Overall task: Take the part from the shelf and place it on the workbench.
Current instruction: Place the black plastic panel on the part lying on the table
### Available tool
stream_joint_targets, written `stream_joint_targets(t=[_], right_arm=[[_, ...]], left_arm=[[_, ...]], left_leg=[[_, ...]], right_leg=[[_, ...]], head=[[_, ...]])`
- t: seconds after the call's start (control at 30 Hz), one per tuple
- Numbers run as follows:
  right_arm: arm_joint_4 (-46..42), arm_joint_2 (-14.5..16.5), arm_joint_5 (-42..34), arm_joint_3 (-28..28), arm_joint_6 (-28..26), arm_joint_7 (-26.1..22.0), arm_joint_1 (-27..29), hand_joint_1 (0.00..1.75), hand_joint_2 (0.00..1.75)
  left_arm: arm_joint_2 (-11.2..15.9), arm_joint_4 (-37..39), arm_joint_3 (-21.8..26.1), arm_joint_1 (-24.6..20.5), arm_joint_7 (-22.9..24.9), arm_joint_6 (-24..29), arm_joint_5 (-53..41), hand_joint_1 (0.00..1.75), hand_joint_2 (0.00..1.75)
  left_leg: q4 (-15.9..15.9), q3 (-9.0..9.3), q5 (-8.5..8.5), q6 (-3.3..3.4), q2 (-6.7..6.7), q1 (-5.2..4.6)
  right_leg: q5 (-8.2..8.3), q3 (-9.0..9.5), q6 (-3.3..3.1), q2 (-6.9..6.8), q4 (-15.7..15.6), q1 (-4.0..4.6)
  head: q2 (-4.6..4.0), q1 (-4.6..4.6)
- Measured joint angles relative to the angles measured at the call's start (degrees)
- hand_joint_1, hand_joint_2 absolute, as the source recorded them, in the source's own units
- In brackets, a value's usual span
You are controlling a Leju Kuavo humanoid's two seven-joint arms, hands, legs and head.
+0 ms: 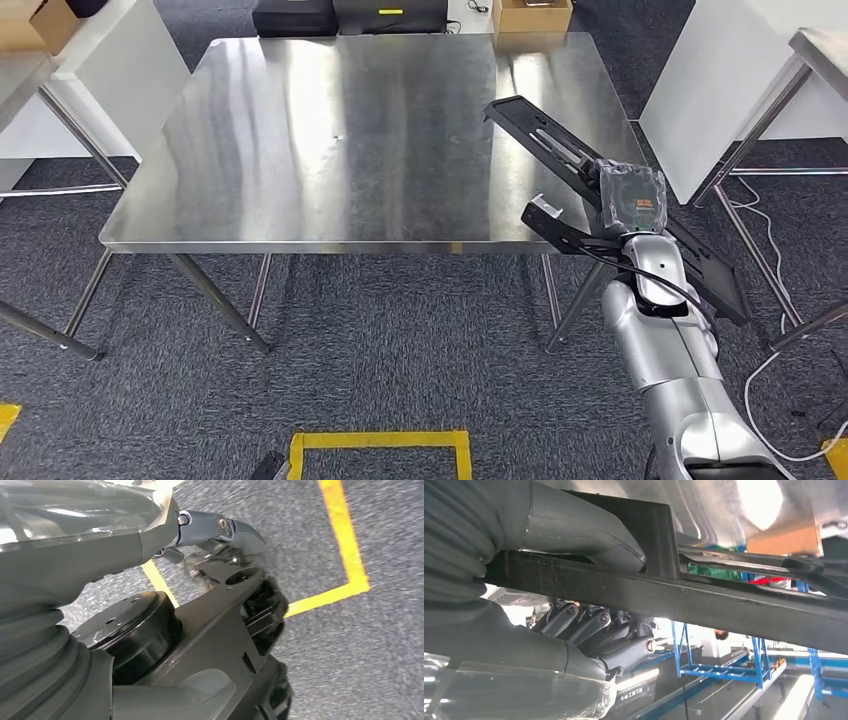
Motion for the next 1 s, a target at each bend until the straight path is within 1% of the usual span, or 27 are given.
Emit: stream_joint_targets(t=[0.03,0.07,0.1,0.17,0.2,0.23,0.27,0.3,0.33,0.37,0.4,0.43,0.47,0.5,0.53,0.57,0.6,0.63,0.67,0.73,0.8,0.93,1.0], right_arm=[[0.0,0.1,0.0,0.0,0.1,0.0,0.0,1.75,1.75],[0.0,0.1,0.0,0.0,0.3,0.0,0.0,1.75,1.75],[0.0,0.2,0.0,0.0,0.5,0.0,0.0,1.75,1.75],[-0.2,0.3,0.1,0.0,0.7,0.0,-0.2,1.75,1.75],[-0.3,0.3,0.2,0.0,0.8,0.0,-0.3,1.75,1.75],[-0.4,0.3,0.3,0.0,0.8,0.0,-0.5,1.75,1.75],[-0.4,0.3,0.4,0.0,0.8,0.0,-0.8,1.75,1.75],[-0.4,0.3,0.4,0.0,0.8,-0.1,-1.1,1.75,1.75],[-0.4,0.3,0.5,0.1,0.9,-0.1,-1.2,1.75,1.75],[-0.3,0.3,0.5,0.1,0.9,-0.1,-1.2,1.75,1.75],[-0.2,0.3,0.5,0.1,0.9,-0.1,-0.9,1.75,1.75],[-0.1,0.3,0.5,0.1,0.9,-0.1,-0.6,1.75,1.75],[0.0,0.3,0.5,0.1,0.9,-0.1,-0.4,1.75,1.75],[0.0,0.3,0.5,0.1,0.9,-0.1,-0.4,1.75,1.75],[0.0,0.3,0.5,0.1,0.9,-0.1,-0.5,1.75,1.75],[0.0,0.3,0.5,0.1,0.9,-0.1,-0.7,1.75,1.75],[0.1,0.3,0.5,0.1,1.0,-0.1,-0.9,1.75,1.75],[0.1,0.4,0.5,0.1,1.0,-0.1,-1.0,1.75,1.75],[0.1,0.4,0.5,0.1,1.0,-0.1,-1.0,1.75,1.75],[0.1,0.4,0.5,0.1,1.0,-0.1,-1.1,1.75,1.75],[0.1,0.4,0.6,0.1,1.0,-0.1,-1.3,1.75,1.75],[0.1,0.7,1.0,0.1,1.0,-0.1,-1.6,1.75,1.75],[0.3,1.0,1.3,0.1,1.0,0.0,-2.0,1.75,1.75]], left_arm=[[0.1,0.0,0.0,0.0,0.0,0.0,0.0,0.0,1.75],[0.2,0.0,0.0,0.0,0.0,0.0,0.0,0.0,1.75],[0.3,0.0,0.0,0.0,0.0,0.1,0.0,0.0,1.75],[0.3,0.0,0.1,-0.1,0.1,0.5,0.0,0.0,1.75],[0.3,-0.1,0.1,-0.1,0.2,0.9,0.0,0.0,1.75],[0.2,-0.1,0.2,-0.2,0.3,1.2,0.0,0.0,1.75],[0.2,-0.1,0.2,-0.4,0.4,1.6,0.0,0.0,1.75],[0.2,-0.1,0.2,-0.5,0.5,1.8,0.0,0.0,1.75],[0.2,-0.1,0.2,-0.6,0.6,2.0,0.0,0.0,1.75],[0.1,-0.1,0.2,-0.7,0.7,2.1,0.0,0.0,1.75],[0.1,-0.1,0.2,-0.6,0.7,2.1,0.0,0.0,1.75],[0.0,-0.1,0.2,-0.5,0.8,2.1,0.0,0.0,1.75],[0.0,-0.1,0.2,-0.5,0.8,2.2,0.0,0.0,1.75],[0.0,-0.1,0.2,-0.4,0.8,2.2,0.0,0.0,1.75],[-0.1,-0.1,0.2,-0.4,0.8,2.2,0.0,0.0,1.75],[-0.1,-0.1,0.2,-0.5,0.8,2.2,0.0,0.0,1.75],[0.0,-0.1,0.2,-0.5,0.8,2.2,0.0,0.0,1.75],[0.0,-0.1,0.2,-0.5,0.8,2.2,0.0,0.0,1.75],[0.0,-0.1,0.2,-0.5,0.8,2.2,0.0,0.0,1.75],[-0.1,-0.1,0.2,-0.5,0.8,2.2,0.0,0.0,1.75],[-0.1,-0.1,0.2,-0.5,0.9,2.4,0.0,0.0,1.75],[-0.2,-0.1,0.5,-0.5,1.4,3.5,0.0,0.0,1.75],[-0.2,-0.1,0.8,-0.5,1.5,3.9,-0.2,0.0,1.75]], left_leg=[[-3.3,0.83,3.33,0.64,-0.16,-0.3],[-5.6,1.66,5.9,1.2,-0.29,-0.61],[-6.6,2.12,7.36,1.57,-0.4,-0.89],[-7.0,2.91,7.36,1.85,-0.46,-1.15],[-7.5,3.44,7.35,1.92,-0.45,-1.15],[-8.2,4.09,7.26,2.09,-0.43,-1.11],[-8.8,4.72,7.13,2.29,-0.42,-1.04],[-9.0,5.1,6.9,2.54,-0.45,-1.08],[-9.1,5.3,6.59,2.79,-0.5,-1.12],[-9.0,5.48,6.29,2.94,-0.62,-1.16],[-8.9,5.73,5.93,2.97,-0.77,-1.18],[-8.7,6.01,5.52,2.89,-0.95,-1.16],[-8.3,6.28,5.02,2.75,-1.1,-1.13],[-7.8,6.46,4.43,2.52,-1.23,-1.13],[-7.2,6.51,3.81,2.23,-1.33,-1.21],[-6.7,6.5,3.3,1.95,-1.39,-1.29],[-6.4,6.43,2.97,1.74,-1.43,-1.39],[-6.2,6.39,2.79,1.76,-1.45,-1.46],[-6.1,6.4,2.76,1.87,-1.43,-1.42],[-6.2,6.45,2.74,2.15,-1.37,-1.36],[-6.3,6.56,2.69,2.06,-1.25,-1.32],[-6.4,6.66,2.63,1.75,-1.14,-1.3],[-6.4,6.65,2.63,1.56,-1.14,-1.29]], right_leg=[[-0.58,0.75,0.2,0.14,-0.1,0.09],[-1.09,1.27,0.51,0.28,-0.2,0.16],[-1.46,1.57,0.86,0.4,-0.3,0.18],[-1.99,1.93,1.6,0.5,-0.8,0.46],[-2.27,1.96,1.84,0.3,-0.8,0.47],[-2.77,1.53,1.96,0.07,0.1,0.58],[-3.63,0.25,1.94,-0.15,2.4,0.63],[-4.59,-1.88,1.83,-0.33,5.9,0.49],[-5.54,-4.66,1.77,-0.33,9.9,0.53],[-6.05,-7.34,1.85,-0.31,13.4,0.5],[-5.63,-9.2,2.19,-0.3,15.0,0.45],[-4.26,-9.96,2.75,-0.3,14.5,0.37],[-1.97,-9.48,3.44,-0.34,11.6,0.21],[0.63,-8.32,4.05,-0.45,7.4,0.01],[2.6,-6.96,4.27,-0.53,3.9,0.01],[3.84,-6.0,4.05,-0.59,1.3,0.0],[4.27,-5.5,3.58,-0.62,0.3,0.05],[4.22,-5.32,3.1,-0.57,0.3,0.13],[4.25,-5.34,2.81,-0.53,0.3,0.08],[4.28,-5.26,2.74,-0.45,0.2,0.12],[4.24,-5.26,2.67,-0.33,0.2,0.21],[4.13,-5.23,2.22,-0.24,0.2,0.28],[4.11,-5.22,2.15,-0.24,0.2,0.29]], head=[[0.0,0.05],[0.0,0.07],[0.0,0.06],[0.0,0.0],[0.0,0.02],[0.0,0.08],[0.0,0.13],[0.0,0.19],[0.0,0.22],[0.0,0.23],[0.0,0.25],[0.0,0.25],[0.0,0.26],[0.0,0.27],[0.0,0.3],[0.0,0.27],[0.0,0.25],[0.0,0.22],[0.0,0.17],[0.0,0.19],[0.0,0.19],[0.0,0.2],[0.0,0.21]])
